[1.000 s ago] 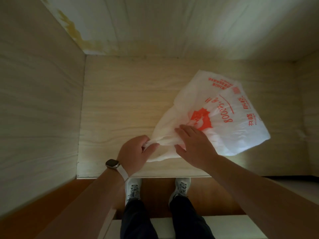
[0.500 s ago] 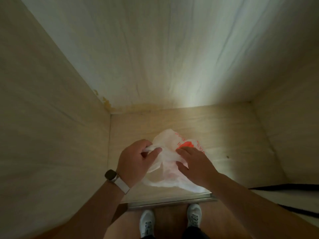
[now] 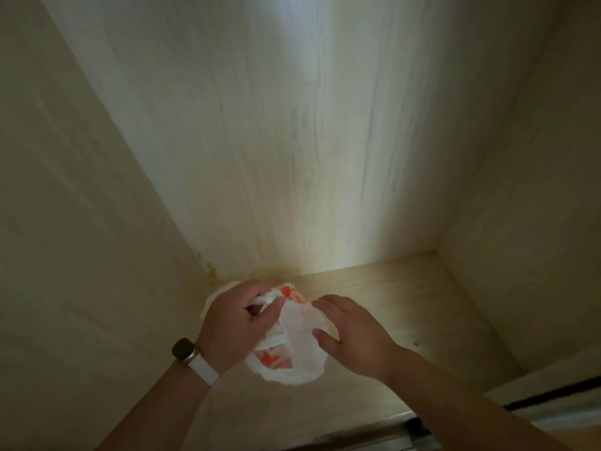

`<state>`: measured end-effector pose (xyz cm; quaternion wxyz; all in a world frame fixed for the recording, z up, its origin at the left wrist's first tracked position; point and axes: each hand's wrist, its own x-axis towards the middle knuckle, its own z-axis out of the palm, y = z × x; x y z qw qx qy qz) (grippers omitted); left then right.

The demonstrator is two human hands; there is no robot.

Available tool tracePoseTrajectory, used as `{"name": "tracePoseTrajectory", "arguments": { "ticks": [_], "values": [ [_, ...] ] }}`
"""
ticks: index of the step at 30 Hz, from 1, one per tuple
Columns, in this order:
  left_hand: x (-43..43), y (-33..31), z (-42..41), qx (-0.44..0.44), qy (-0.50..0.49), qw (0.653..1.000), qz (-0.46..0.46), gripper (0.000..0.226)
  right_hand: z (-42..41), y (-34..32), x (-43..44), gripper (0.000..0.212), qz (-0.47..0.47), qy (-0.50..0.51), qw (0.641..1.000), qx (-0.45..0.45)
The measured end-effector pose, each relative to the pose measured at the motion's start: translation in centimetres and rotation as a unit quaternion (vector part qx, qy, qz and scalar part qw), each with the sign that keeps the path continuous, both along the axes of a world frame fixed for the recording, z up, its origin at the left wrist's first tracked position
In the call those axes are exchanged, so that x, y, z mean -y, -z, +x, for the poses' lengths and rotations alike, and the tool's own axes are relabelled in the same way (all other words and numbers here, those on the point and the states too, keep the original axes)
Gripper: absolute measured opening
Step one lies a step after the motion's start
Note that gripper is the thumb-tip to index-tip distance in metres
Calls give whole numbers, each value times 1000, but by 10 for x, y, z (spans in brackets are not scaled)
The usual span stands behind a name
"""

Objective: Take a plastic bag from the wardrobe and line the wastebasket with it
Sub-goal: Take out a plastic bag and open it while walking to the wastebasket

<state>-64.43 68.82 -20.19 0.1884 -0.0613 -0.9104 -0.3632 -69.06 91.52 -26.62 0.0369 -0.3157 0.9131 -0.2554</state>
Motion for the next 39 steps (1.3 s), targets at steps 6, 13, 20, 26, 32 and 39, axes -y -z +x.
{"name": "tracePoseTrajectory", "arguments": {
  "ticks": [6,13,20,26,32,39],
  "values": [
    [-9,-36,25,-25,-73,996,-44,34,4,-12,-1,62,-40,-66,996,-34],
    [-54,-61,60,-62,-175,982,-33,27,7,-23,-12,72,-113,-138,984,-1],
    [-93,-71,116,-83,-287,954,-25,23,34,-37,-20,77,-115,-200,971,68],
    [-109,-80,183,-75,-387,919,-8,22,71,-54,-9,73,-117,-293,945,85],
    [-123,-84,255,-71,-470,879,-23,17,121,-48,22,66,-104,-395,910,75],
    [-122,-77,337,-66,-585,808,1,22,195,-37,68,62,-61,-509,856,68]
  ]
}}
